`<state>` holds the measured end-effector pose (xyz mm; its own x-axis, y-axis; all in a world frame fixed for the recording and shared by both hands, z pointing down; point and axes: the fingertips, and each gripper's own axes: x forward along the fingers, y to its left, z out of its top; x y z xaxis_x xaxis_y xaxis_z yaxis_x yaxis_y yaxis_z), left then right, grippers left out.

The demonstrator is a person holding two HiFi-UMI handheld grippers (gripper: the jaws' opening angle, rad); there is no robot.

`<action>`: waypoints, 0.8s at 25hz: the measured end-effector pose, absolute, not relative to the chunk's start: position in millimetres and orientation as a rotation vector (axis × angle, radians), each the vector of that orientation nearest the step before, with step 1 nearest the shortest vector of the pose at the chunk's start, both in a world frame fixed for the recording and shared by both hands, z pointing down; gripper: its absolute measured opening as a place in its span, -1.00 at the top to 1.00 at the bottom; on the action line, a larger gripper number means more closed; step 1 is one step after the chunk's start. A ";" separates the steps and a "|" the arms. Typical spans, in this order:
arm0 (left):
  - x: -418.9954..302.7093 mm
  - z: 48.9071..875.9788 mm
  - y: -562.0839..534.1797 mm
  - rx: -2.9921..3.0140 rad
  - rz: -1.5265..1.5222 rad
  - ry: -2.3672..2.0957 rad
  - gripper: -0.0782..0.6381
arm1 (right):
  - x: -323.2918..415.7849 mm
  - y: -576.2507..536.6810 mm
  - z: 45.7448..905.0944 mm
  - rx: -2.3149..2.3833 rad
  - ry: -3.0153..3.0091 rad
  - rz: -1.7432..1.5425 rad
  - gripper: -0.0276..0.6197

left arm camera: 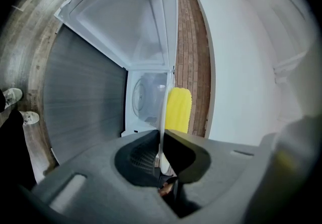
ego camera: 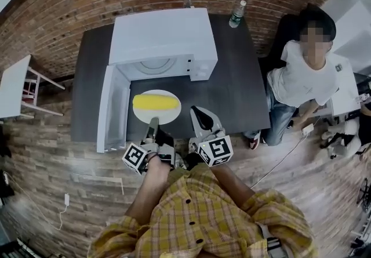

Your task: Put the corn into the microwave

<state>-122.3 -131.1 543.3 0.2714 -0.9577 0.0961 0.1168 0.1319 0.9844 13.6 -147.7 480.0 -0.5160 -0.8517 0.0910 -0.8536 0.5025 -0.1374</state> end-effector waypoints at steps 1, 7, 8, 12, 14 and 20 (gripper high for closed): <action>-122.3 545.0 -134.6 1.141 -0.991 -0.975 0.71 | 14.9 -150.7 481.5 1.538 -2.714 0.263 0.91; -119.5 560.8 -157.0 1.129 -0.983 -1.005 0.71 | 25.0 -171.3 491.8 1.525 -2.705 0.275 0.91; -118.3 561.5 -161.1 1.128 -0.987 -1.004 0.71 | 26.3 -174.4 493.3 1.523 -2.703 0.277 0.91; -112.5 565.0 -175.1 1.124 -0.992 -1.000 0.71 | 29.8 -185.5 499.9 1.512 -2.699 0.283 0.91; -111.9 571.1 -179.4 1.124 -0.979 -1.010 0.71 | 30.6 -189.9 502.3 1.508 -2.699 0.287 0.91; -107.4 576.3 -198.3 1.125 -0.991 -1.004 0.71 | 31.3 -200.6 504.0 1.488 -2.702 0.288 0.91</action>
